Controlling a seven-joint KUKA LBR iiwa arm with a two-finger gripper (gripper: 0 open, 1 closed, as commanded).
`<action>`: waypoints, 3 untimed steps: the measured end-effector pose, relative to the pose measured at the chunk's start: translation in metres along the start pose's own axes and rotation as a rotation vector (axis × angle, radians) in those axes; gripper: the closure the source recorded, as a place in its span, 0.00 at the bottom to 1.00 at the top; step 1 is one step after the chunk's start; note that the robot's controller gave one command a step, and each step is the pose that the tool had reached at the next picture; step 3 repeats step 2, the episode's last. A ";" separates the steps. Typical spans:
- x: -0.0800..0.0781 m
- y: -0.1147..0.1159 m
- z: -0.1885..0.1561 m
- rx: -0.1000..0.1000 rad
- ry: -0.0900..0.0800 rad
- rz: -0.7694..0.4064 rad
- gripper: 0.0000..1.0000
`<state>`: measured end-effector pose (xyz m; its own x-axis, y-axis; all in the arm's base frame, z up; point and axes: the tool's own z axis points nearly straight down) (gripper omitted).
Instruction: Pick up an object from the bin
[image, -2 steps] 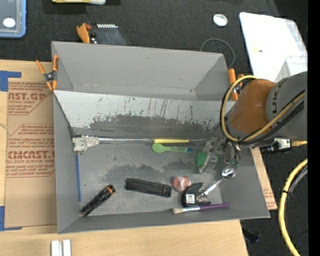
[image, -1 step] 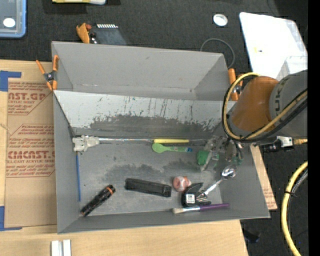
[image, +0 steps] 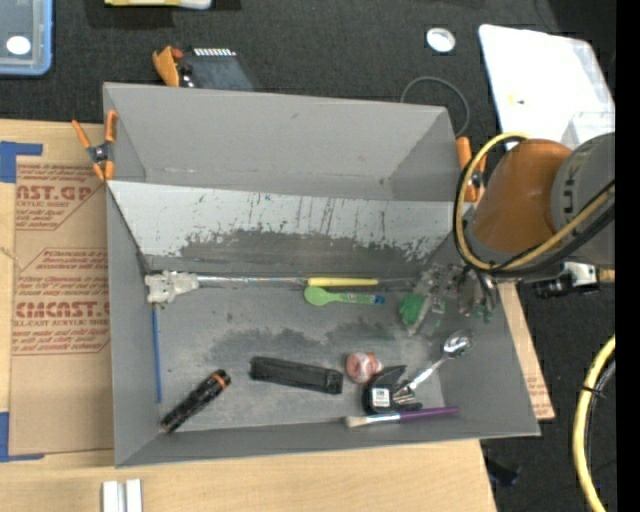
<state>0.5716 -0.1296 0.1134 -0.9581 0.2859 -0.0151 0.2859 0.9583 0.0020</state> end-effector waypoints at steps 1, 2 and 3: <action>-0.002 0.000 -0.032 -0.001 -0.004 0.000 1.00; -0.003 0.000 -0.054 -0.001 -0.008 0.000 1.00; -0.003 0.000 -0.054 -0.001 -0.008 0.000 1.00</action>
Offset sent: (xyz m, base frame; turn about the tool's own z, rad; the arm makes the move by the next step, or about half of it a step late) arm 0.0009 -0.0003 0.0409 -0.0001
